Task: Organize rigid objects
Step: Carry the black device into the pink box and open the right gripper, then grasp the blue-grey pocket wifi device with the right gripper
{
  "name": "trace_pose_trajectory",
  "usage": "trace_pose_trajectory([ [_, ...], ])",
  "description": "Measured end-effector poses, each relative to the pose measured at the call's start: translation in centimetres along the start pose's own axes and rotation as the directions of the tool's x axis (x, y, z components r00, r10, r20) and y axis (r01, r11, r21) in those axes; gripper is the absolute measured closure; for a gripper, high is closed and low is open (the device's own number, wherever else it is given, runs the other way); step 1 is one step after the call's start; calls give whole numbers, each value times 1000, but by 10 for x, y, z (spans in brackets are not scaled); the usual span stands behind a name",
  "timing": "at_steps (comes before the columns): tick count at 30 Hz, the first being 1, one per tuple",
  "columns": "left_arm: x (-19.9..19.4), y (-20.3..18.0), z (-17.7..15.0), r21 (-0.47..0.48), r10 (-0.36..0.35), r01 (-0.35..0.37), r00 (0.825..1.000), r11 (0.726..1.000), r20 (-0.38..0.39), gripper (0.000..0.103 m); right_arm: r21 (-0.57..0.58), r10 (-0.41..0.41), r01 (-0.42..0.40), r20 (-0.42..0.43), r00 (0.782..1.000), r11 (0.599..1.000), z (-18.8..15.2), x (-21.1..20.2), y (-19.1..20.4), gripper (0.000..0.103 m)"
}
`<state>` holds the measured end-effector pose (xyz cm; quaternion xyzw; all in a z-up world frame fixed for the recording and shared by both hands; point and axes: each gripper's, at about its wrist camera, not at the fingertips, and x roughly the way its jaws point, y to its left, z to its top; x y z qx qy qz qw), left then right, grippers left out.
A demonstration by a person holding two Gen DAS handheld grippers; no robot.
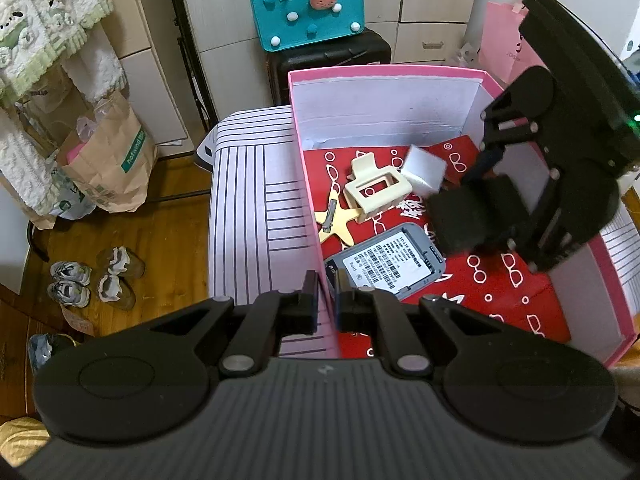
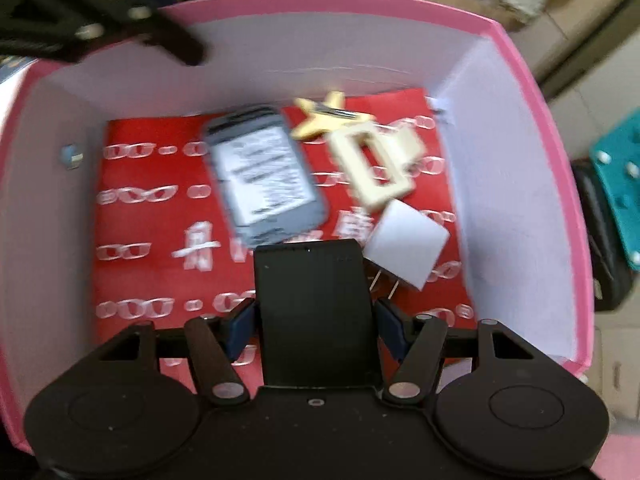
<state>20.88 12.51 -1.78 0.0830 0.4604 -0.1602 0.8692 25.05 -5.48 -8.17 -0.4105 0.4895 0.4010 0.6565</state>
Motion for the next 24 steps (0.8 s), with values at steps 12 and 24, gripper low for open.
trace_pose_trajectory([
  [12, -1, 2, -1, -22, -6, 6, 1000, 1000, 9, 97, 267, -211, 114, 371, 904, 957, -73, -93, -9, 27],
  [24, -5, 0, -3, -50, 13, -12, 1000, 999, 18, 97, 684, -430, 96, 337, 838, 723, -220, -110, -56, 28],
])
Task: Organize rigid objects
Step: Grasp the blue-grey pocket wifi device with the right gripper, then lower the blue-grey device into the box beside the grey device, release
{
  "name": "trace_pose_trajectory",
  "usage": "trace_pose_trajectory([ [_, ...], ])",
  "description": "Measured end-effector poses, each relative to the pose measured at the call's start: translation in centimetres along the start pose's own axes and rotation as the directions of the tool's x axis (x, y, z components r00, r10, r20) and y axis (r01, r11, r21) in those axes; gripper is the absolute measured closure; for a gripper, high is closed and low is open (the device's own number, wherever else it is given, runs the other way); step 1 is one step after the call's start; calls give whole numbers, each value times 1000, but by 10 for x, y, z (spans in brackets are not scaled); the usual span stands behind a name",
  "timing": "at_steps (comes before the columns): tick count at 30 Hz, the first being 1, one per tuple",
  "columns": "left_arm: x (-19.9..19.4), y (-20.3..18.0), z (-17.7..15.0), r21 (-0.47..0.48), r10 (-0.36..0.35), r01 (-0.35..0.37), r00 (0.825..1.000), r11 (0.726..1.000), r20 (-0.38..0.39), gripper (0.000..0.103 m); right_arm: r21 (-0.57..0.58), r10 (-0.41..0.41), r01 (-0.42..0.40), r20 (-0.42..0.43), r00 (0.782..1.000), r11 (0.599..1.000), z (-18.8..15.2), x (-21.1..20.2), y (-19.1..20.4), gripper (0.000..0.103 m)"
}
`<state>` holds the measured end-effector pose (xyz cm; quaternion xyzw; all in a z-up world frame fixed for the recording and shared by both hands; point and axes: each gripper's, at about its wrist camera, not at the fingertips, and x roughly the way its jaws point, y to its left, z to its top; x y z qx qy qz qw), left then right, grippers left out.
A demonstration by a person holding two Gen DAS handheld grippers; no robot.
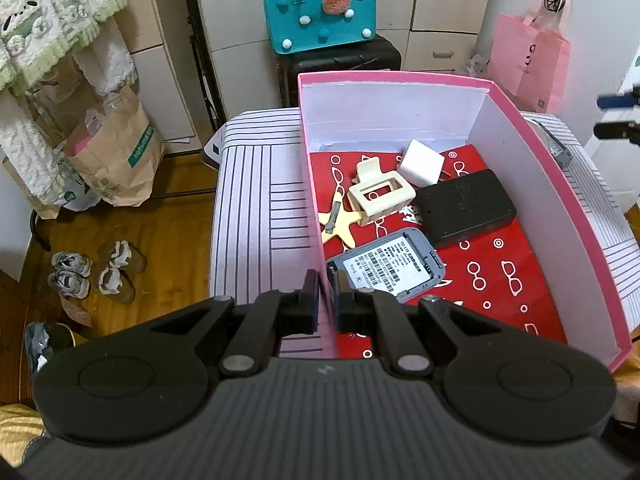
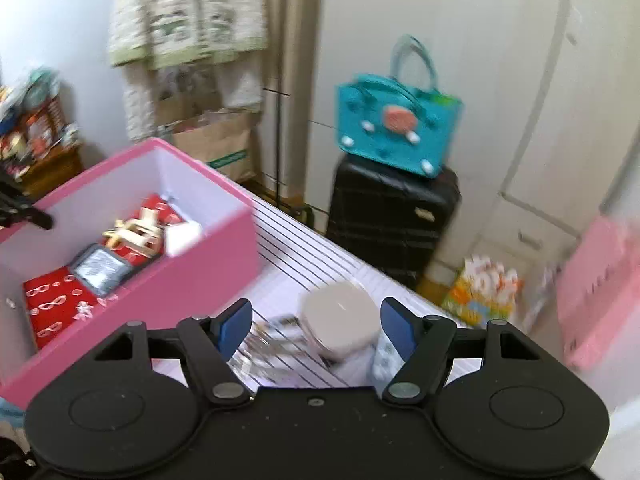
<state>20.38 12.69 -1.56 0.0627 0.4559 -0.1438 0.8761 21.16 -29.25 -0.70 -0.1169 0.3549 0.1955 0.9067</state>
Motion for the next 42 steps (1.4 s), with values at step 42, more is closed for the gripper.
trace_pose_trajectory([
  [42, 1, -2, 4, -60, 42, -45, 998, 997, -41, 99, 283, -71, 99, -107, 992, 954, -59, 99, -73, 39],
])
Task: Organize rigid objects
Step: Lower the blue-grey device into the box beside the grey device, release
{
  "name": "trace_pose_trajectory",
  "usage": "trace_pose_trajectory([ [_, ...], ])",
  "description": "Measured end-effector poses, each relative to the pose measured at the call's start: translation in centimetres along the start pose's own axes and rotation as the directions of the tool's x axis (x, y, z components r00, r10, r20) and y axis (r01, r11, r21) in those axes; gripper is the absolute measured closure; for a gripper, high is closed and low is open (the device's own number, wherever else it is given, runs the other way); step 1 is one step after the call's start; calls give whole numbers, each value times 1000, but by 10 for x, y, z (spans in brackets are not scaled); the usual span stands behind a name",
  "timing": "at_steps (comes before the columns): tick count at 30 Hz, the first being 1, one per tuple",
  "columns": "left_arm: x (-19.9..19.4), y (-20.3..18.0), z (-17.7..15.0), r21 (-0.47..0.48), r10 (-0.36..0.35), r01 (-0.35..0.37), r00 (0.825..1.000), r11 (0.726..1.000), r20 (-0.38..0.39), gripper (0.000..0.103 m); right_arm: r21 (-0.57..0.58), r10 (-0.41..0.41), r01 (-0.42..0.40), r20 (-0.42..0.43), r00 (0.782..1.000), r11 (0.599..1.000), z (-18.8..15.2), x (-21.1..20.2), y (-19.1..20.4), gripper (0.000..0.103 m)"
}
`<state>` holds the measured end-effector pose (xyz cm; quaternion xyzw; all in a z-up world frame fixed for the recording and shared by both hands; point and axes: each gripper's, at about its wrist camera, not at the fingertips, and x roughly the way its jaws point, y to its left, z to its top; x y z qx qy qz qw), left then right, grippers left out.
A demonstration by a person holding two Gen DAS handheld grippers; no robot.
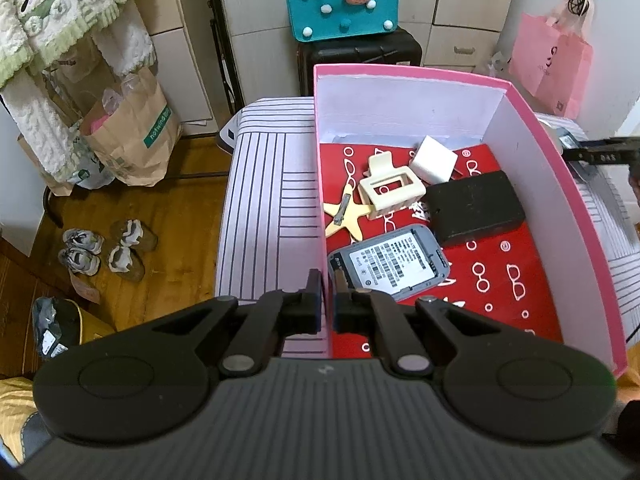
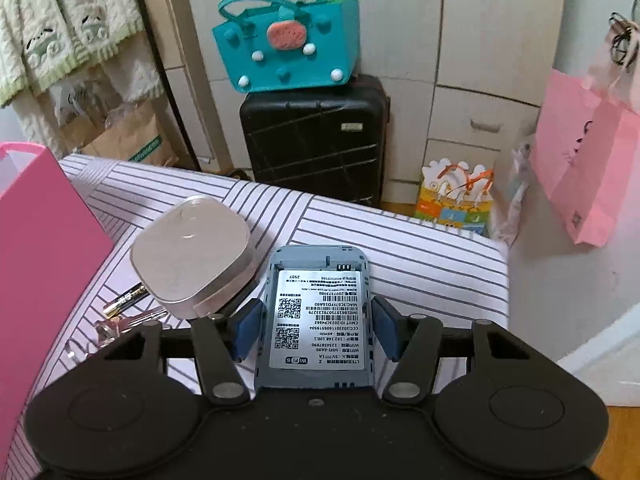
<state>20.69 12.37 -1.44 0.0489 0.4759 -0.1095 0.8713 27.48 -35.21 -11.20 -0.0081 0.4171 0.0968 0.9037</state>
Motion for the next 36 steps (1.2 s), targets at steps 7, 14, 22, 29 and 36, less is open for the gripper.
trace_pose_trajectory([
  [7, -2, -3, -4, 4, 8, -8, 1000, 1000, 20, 100, -14, 32, -32, 20, 999, 999, -5, -31, 7, 39],
  [14, -4, -5, -5, 8, 1, -1, 1000, 1000, 25, 100, -52, 86, -82, 81, 993, 995, 1, -79, 29, 39],
  [22, -10, -3, -7, 31, -6, 5, 999, 1000, 37, 100, -190, 218, -191, 135, 967, 963, 11, -139, 90, 39],
  [29, -12, -1, -9, 41, -20, 18, 999, 999, 48, 99, -333, 356, -305, 103, 929, 892, 16, -162, 154, 39],
  [36, -12, 3, -11, 33, -45, 43, 997, 999, 59, 99, -436, 433, -388, 3, 902, 812, 17, -149, 212, 39],
])
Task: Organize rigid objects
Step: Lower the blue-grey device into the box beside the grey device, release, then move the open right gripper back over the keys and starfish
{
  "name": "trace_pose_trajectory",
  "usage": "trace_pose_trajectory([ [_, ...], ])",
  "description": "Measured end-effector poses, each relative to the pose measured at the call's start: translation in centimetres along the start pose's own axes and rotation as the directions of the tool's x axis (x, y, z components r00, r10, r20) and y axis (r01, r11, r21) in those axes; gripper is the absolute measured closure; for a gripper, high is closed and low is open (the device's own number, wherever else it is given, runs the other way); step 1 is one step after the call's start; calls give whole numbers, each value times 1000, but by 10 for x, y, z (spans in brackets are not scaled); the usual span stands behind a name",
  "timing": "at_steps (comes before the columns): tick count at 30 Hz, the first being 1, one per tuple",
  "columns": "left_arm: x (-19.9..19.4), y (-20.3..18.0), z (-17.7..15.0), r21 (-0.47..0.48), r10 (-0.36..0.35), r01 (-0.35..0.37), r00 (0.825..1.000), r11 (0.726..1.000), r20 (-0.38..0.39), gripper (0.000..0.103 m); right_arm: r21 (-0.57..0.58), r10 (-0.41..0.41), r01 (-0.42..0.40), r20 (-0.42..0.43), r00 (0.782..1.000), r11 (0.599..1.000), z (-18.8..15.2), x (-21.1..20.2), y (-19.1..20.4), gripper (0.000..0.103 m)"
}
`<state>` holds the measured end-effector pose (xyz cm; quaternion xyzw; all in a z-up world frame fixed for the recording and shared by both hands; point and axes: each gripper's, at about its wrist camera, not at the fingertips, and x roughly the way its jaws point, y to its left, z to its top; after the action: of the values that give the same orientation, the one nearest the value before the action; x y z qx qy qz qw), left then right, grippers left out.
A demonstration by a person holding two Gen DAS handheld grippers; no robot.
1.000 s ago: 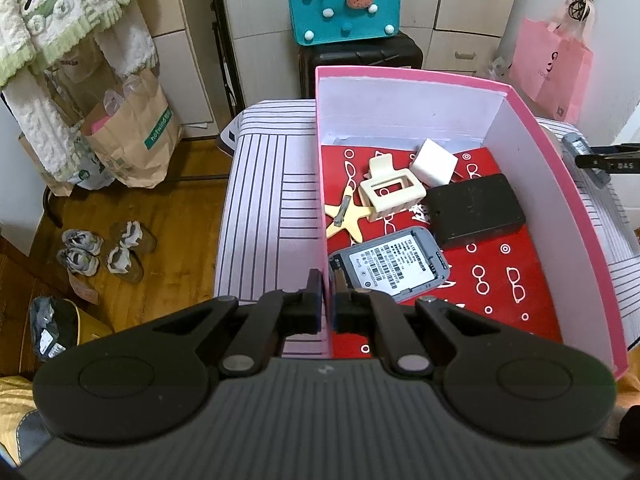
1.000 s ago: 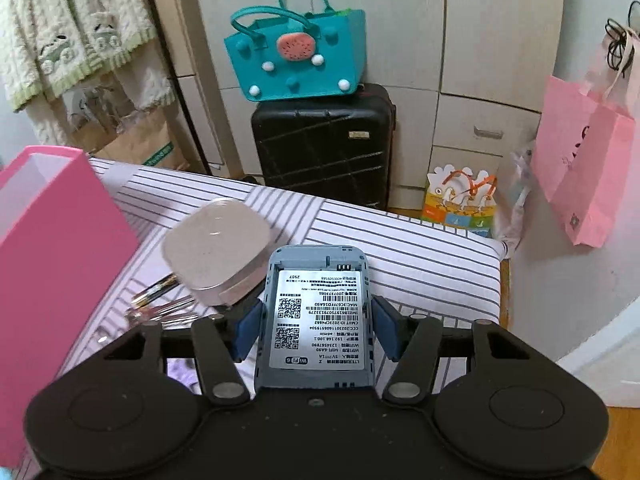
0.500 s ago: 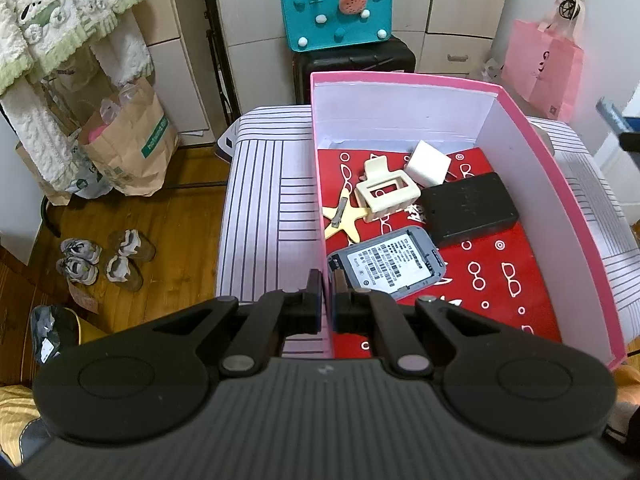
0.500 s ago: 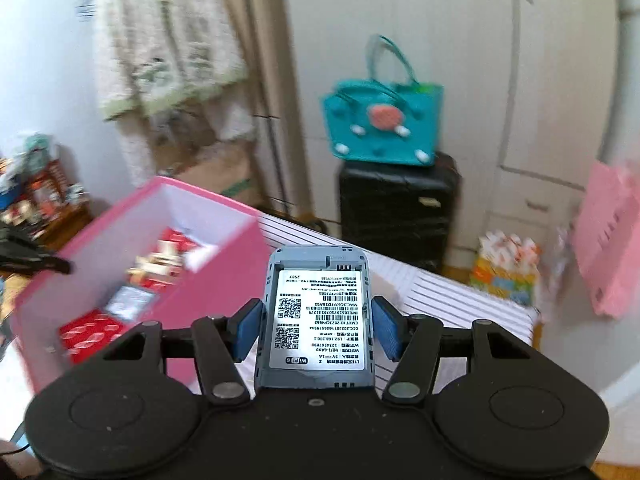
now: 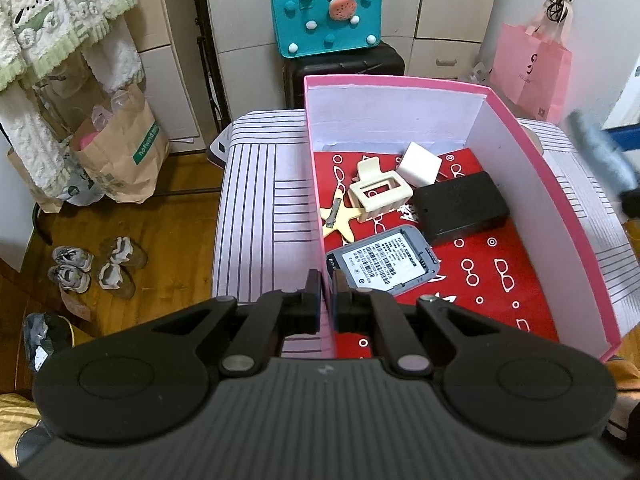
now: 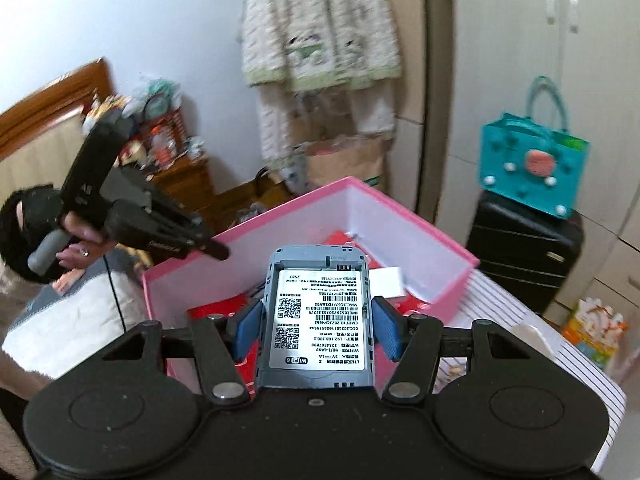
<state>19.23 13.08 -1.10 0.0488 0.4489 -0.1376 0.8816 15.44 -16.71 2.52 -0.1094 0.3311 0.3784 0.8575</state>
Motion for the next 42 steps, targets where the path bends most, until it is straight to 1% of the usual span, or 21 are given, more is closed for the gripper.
trace_pose_trajectory([
  [2, 0, 2, -1, -6, -12, 12, 1000, 1000, 5, 98, -10, 2, -2, -19, 1000, 1000, 4, 15, 4, 39],
  [6, 0, 5, -1, -2, -36, 36, 999, 999, 9, 97, 25, 34, -32, -81, 996, 999, 9, 46, 5, 39],
  [10, 0, 6, -1, 8, -50, 50, 999, 999, 3, 97, 14, 75, -73, -162, 984, 997, 9, 75, 12, 39],
  [12, 0, 7, 0, 15, -54, 54, 999, 998, -1, 97, -2, 103, -106, -220, 970, 994, 7, 89, 16, 39],
  [15, 1, 6, 2, 23, -58, 58, 998, 998, -5, 97, -96, 88, -122, -301, 950, 988, 4, 107, 23, 39],
  [19, 1, 9, 2, 12, -74, 74, 997, 997, -8, 97, -153, 90, -166, -411, 907, 974, -3, 126, 22, 39],
  [21, 1, 10, 3, 2, -79, 79, 997, 997, -10, 97, -185, 68, -169, -455, 888, 968, -3, 135, 23, 39],
  [24, 1, 11, 2, -7, -83, 83, 996, 997, -13, 97, -261, 3, -149, -487, 873, 954, -5, 142, 22, 39],
  [26, 1, 11, 1, -9, -82, 82, 997, 997, -13, 97, -287, -5, -164, -510, 860, 944, -6, 146, 19, 39],
  [27, 1, 10, 1, -8, -81, 81, 997, 997, -13, 97, -290, -10, -161, -511, 859, 943, -6, 147, 18, 38],
  [29, 0, 10, -1, -9, -79, 78, 997, 997, -15, 97, -270, -26, -124, -492, 870, 955, -5, 146, 15, 36],
  [30, 0, 10, -2, -8, -77, 76, 997, 997, -15, 97, -260, -30, -106, -472, 881, 960, -3, 144, 14, 35],
  [31, 0, 9, -4, -10, -76, 76, 997, 997, -15, 97, -247, -31, -85, -433, 901, 965, -2, 137, 12, 34],
  [32, 0, 9, -5, -8, -72, 72, 997, 997, -15, 97, -237, -36, -61, -387, 921, 970, -1, 129, 10, 32],
  [33, -1, 8, -6, -9, -68, 68, 998, 998, -14, 97, -223, -46, -29, -324, 945, 974, 0, 117, 7, 32],
  [34, -2, 8, -6, -6, -64, 64, 998, 998, -14, 97, -204, -56, 1, -263, 963, 979, -1, 105, 4, 31],
  [36, -4, 7, -5, -1, -59, 59, 998, 998, -9, 97, -152, -72, 48, -154, 986, 987, -2, 84, -5, 30],
  [37, -4, 7, -4, 0, -58, 58, 998, 998, -9, 97, -112, -77, 67, -85, 993, 991, -4, 69, -11, 29],
  [39, -5, 6, -3, 9, -51, 51, 999, 999, -12, 97, -46, -86, 87, 20, 996, 995, -8, 46, -21, 28],
  [40, -6, 5, -2, 11, -49, 49, 999, 999, -17, 97, -19, -98, 100, 67, 993, 995, -10, 35, -26, 27],
  [42, -5, 4, 0, 12, -44, 44, 998, 999, -35, 97, 31, -159, 156, 151, 976, 987, -17, 19, -34, 27],
])
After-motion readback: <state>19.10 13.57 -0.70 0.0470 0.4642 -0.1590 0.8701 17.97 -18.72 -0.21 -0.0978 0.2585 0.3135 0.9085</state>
